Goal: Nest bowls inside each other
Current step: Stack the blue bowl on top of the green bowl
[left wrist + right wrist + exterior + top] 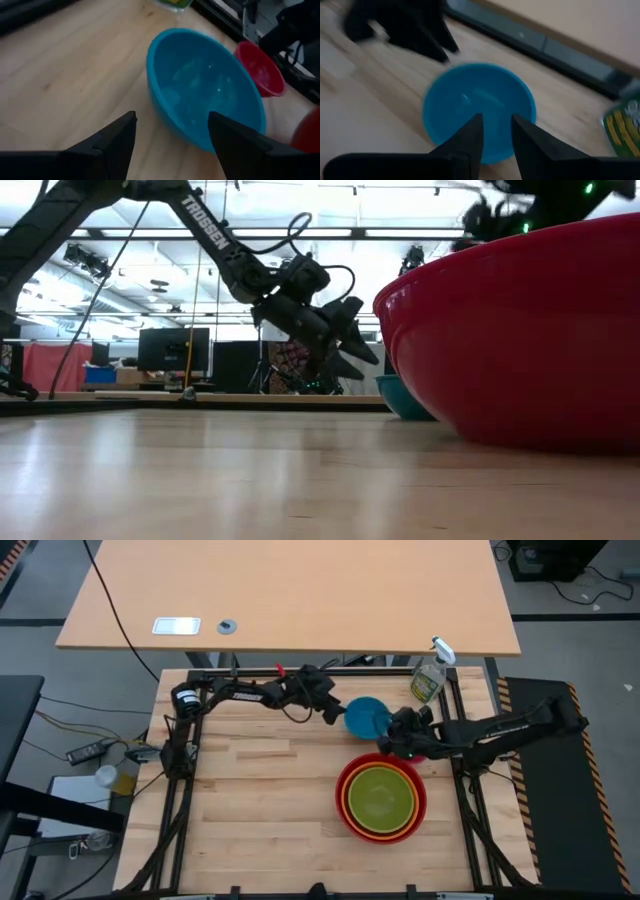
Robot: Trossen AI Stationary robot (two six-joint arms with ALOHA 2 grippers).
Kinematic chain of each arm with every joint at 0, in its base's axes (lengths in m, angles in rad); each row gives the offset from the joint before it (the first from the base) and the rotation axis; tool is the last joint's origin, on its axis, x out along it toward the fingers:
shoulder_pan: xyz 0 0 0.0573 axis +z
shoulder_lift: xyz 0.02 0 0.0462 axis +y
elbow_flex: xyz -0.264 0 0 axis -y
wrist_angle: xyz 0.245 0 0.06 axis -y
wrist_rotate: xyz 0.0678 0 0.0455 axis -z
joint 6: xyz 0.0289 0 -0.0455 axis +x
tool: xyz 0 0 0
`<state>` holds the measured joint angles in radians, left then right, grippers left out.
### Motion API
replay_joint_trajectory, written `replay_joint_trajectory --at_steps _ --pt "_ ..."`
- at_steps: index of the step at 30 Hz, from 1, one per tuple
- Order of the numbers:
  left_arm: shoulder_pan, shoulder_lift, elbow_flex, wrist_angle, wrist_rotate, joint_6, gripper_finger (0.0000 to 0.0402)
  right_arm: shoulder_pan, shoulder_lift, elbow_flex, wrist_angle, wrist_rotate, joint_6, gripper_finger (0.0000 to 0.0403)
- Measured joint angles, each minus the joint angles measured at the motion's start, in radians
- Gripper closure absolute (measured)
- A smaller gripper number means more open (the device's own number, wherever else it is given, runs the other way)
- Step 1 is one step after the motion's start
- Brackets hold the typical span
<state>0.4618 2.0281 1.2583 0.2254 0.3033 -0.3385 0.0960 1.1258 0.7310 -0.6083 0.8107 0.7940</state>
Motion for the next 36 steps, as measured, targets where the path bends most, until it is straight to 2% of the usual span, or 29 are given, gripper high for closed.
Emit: replay_joint_trajectory --at_steps 5,8,13,18,24,28,32,36 --pt "0.000 0.001 -0.001 -0.029 -0.001 0.097 0.0150 -0.153 -0.001 -0.051 0.014 -0.133 -0.020 0.0296" --pt "-0.006 -0.011 -0.033 0.006 0.004 0.184 0.0155 -0.274 0.001 -0.056 0.043 -0.259 -0.096 0.0296" --pt "-0.031 -0.055 -0.246 0.296 -0.111 0.245 0.0179 -0.419 0.014 -0.057 0.102 -0.413 -0.239 0.0288" --pt "-0.017 -0.166 -0.489 0.555 -0.123 0.222 0.0198 -0.522 0.081 -0.053 0.150 -0.555 -0.360 0.0254" --pt "-0.053 -0.376 -0.655 0.614 -0.110 0.231 0.0207 -0.616 0.211 0.017 0.112 -0.578 -0.384 0.0192" --pt "-0.084 -0.532 -0.727 0.580 -0.116 0.254 0.0209 -0.637 0.292 0.069 0.098 -0.610 -0.401 0.0176" --pt "-0.100 -0.660 -0.792 0.561 -0.114 0.254 0.0209 -0.649 0.365 0.101 0.093 -0.628 -0.401 0.0193" --pt "-0.101 -0.745 -0.854 0.554 -0.116 0.241 0.0209 -0.656 0.421 0.122 0.088 -0.629 -0.401 0.0235"
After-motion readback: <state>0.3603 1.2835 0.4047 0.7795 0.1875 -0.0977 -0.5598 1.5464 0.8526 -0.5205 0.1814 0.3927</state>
